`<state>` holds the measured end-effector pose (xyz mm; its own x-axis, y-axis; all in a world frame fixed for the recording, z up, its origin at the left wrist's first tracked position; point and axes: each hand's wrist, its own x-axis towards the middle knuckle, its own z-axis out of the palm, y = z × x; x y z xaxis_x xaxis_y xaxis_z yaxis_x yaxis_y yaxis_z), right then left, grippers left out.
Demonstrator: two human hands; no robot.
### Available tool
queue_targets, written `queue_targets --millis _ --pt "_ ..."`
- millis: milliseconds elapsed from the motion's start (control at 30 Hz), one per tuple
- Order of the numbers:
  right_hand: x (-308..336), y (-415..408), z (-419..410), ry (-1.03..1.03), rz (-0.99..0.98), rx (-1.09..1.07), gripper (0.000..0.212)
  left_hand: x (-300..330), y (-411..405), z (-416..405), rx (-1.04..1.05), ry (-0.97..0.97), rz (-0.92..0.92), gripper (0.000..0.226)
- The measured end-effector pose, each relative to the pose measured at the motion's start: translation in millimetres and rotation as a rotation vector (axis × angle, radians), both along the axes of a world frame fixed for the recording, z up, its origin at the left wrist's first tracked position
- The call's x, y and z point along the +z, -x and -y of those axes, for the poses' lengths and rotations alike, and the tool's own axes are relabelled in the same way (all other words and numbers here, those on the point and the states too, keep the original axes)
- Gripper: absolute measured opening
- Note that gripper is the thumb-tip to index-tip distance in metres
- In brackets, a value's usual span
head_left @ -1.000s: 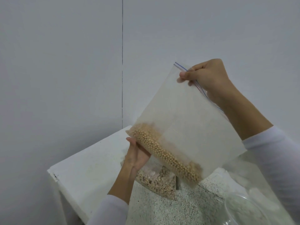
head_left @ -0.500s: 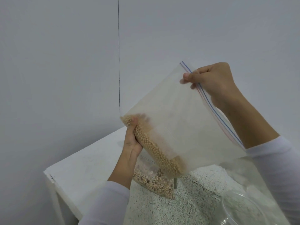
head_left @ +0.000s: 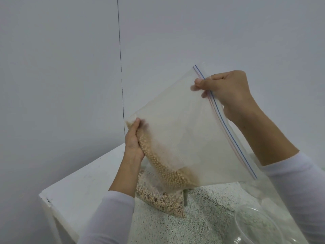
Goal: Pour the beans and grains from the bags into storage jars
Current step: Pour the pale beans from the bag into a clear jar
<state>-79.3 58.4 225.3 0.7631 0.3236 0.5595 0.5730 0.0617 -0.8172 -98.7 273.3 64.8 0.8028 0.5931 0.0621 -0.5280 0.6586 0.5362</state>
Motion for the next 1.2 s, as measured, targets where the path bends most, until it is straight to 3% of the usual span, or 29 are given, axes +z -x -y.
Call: queue_targets --millis 100,300,467,700,867,967,1100,1200 --pt "-0.7 -0.9 6.4 0.007 -0.002 -0.001 0.013 5.2 1.0 0.7 0.028 0.005 -0.021 0.008" --pt "2.8 -3.0 25.1 0.031 -0.004 -0.016 0.011 21.5 3.9 3.7 0.085 -0.045 0.002 0.025" --pt "5.6 -7.9 47.7 0.15 0.086 -0.12 0.016 32.6 8.9 3.9 0.145 -0.198 -0.005 0.007" --pt "8.9 -3.5 78.8 0.367 0.281 -0.195 0.022 42.6 16.0 19.2 0.185 -0.251 0.01 0.035" --pt "4.8 -6.6 100.6 0.413 0.155 -0.032 0.006 48.2 24.2 32.7 0.193 -0.26 0.033 0.041" --pt "-0.2 -6.6 112.7 0.343 0.065 0.066 0.015 51.1 30.6 41.6 0.215 -0.285 0.038 0.042" --pt "-13.2 -4.6 120.5 0.268 0.001 0.066 0.002 51.1 36.0 52.8 0.223 -0.317 0.033 0.044" --pt "-23.3 -3.3 125.0 0.144 -0.115 0.065 0.006 48.4 38.9 57.9 0.228 -0.313 0.017 0.037"
